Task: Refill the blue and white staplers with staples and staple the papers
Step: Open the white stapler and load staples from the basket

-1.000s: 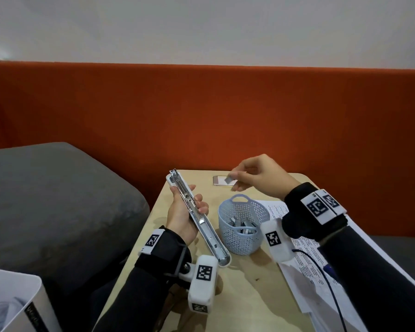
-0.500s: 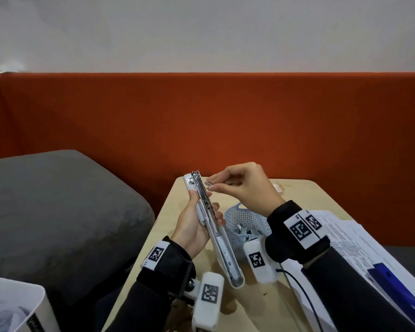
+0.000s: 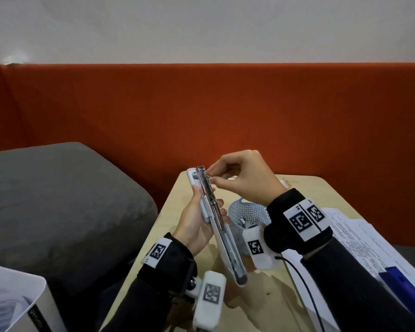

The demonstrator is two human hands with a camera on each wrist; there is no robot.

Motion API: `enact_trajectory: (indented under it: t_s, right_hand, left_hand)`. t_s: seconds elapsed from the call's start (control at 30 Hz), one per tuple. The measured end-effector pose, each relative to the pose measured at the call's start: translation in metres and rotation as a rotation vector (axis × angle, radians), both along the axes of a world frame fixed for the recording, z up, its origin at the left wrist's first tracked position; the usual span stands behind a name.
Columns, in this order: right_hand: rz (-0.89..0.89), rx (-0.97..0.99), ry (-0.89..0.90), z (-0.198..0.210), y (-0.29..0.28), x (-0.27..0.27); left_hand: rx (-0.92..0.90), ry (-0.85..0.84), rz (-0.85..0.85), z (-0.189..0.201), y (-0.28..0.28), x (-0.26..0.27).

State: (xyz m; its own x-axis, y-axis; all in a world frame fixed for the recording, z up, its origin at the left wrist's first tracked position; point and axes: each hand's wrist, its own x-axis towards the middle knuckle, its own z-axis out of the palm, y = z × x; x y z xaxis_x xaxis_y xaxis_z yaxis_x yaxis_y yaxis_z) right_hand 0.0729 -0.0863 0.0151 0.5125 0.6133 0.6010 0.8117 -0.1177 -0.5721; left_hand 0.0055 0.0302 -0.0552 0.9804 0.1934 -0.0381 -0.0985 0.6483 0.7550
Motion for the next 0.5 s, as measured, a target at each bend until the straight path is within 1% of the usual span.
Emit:
enact_trajectory:
  t_s: [0.5]
  right_hand:
    - [-0.002,-0.055,-0.048,-0.0098,0.0008,-0.0005]
  left_hand:
    - [0.028,0.016,0.003,-0.0043,-0.0015,-0.0006]
